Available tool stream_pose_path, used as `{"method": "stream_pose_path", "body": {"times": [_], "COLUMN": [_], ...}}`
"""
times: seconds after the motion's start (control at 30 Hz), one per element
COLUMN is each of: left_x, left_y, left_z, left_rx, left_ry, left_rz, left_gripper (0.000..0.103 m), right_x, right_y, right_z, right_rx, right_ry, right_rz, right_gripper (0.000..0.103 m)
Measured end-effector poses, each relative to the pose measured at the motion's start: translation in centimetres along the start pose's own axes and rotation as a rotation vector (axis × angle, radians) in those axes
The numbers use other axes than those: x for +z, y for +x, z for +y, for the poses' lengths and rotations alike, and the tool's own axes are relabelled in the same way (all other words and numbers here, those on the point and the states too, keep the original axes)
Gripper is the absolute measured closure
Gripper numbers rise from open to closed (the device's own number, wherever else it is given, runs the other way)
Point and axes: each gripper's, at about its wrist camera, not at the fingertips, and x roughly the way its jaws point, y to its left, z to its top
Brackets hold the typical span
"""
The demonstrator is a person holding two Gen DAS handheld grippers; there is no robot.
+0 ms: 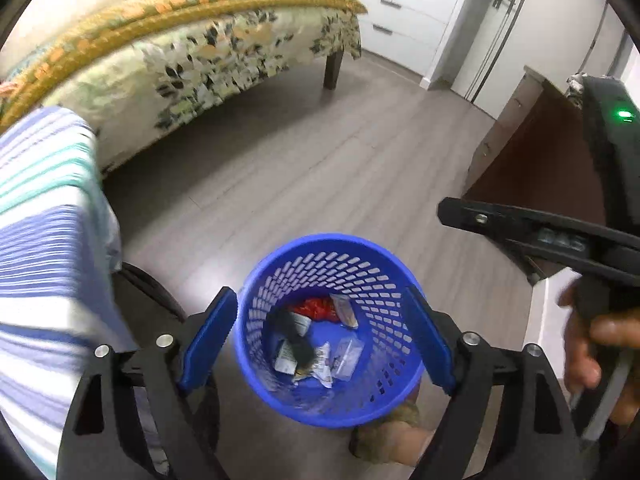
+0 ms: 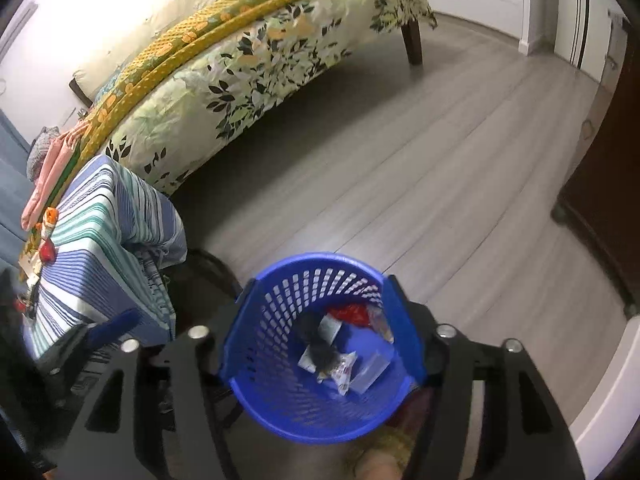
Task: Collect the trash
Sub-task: 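Move both tools back over the table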
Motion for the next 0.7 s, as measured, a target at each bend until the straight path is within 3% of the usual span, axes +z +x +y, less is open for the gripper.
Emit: {"method": "stream_pose_path", "body": {"times": [0.13,0.3,0.5,0.7], "left_x": [-1.1,-4.1,-8.4,-12.5], "left_y": [-4.5,-9.1,-13.6,-18.0], "left_z": [0.9,4.2,11.5,18.0], "left_rx": [0.021,0.115,0.273,0.4], "left_ry": [0.017,-0.008,-0.121,-0.207], "left_rz": [-0.071,-0.11,-0.094,-0.1], "left_gripper": [0.013,0.012,0.012,0.012], "right_x": [-0.1,-0.6,-2.9,-6.6], "right_y": [-0.5,-1.6,-2.2,-1.3], "right_z": [2.1,7.3,16.2,26.1], "right_rx": [-0.046,-0.058,0.019,0.137], "right_ry": [-0.067,-0.222,-0.44,-0.66], "right_rz": [-0.03,-0.11,-0.166,-0.142], "right_gripper": [0.026,0.025,0.025,0.025]}}
